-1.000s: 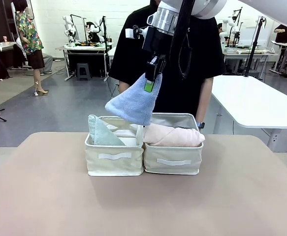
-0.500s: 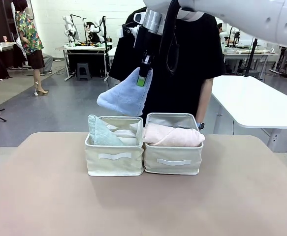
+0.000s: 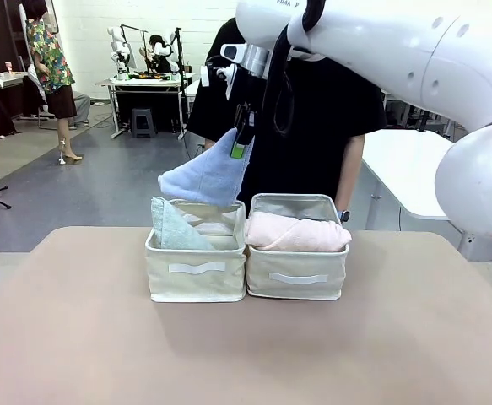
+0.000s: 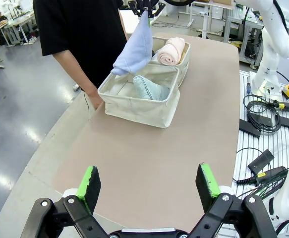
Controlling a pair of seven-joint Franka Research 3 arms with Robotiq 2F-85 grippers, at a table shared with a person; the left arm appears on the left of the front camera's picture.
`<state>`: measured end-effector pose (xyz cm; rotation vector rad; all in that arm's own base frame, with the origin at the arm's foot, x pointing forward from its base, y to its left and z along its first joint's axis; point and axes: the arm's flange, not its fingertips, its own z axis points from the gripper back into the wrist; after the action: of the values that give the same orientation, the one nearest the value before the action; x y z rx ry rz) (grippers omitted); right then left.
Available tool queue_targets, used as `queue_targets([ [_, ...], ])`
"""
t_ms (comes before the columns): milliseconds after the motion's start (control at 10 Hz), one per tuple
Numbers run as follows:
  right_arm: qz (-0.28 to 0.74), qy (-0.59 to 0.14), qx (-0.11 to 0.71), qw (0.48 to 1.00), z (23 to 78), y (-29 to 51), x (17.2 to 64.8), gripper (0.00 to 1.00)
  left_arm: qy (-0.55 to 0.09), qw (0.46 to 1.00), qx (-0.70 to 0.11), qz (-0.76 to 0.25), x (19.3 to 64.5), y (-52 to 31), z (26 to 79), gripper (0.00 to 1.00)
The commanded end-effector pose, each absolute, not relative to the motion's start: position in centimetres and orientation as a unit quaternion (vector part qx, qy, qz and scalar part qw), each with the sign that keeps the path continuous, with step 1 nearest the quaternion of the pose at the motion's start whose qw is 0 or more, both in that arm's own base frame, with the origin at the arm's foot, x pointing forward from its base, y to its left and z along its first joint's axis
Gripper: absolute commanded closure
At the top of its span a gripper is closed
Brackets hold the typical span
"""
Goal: Sort the towels based on their folding style.
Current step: Pick up another triangle-folded towel from the table and place it in the left Fabric basket.
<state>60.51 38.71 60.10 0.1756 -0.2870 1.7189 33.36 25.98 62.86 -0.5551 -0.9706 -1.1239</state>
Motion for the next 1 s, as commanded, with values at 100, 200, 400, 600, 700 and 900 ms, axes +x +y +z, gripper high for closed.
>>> queue_targets([
  [100, 0.764, -0.109, 0.063, 0.633, 59.5, 40.6, 63.4, 0.81, -0.439, 0.699, -0.251, -0.506, 33.2, 26.1, 63.0, 0.00],
  [200, 0.757, -0.104, 0.060, 0.642, 58.0, 40.4, 63.8, 0.81, -0.439, 0.699, -0.251, -0.506, 33.2, 26.1, 63.0, 0.00],
  [400, 0.747, -0.100, 0.065, 0.654, 56.1, 40.2, 64.6, 0.81, -0.439, 0.699, -0.251, -0.506, 33.2, 26.1, 63.0, 0.00],
  [600, 0.748, -0.082, 0.077, 0.654, 54.2, 40.1, 64.8, 0.81, -0.439, 0.699, -0.251, -0.506, 33.2, 26.1, 63.0, 0.00],
  [700, 0.747, -0.073, 0.081, 0.656, 53.3, 40.1, 64.9, 0.81, -0.439, 0.699, -0.251, -0.506, 33.2, 26.1, 63.0, 0.00],
  [900, 0.745, -0.057, 0.092, 0.658, 51.3, 40.1, 65.1, 0.81, -0.439, 0.699, -0.251, -0.506, 33.2, 26.1, 63.0, 0.00],
])
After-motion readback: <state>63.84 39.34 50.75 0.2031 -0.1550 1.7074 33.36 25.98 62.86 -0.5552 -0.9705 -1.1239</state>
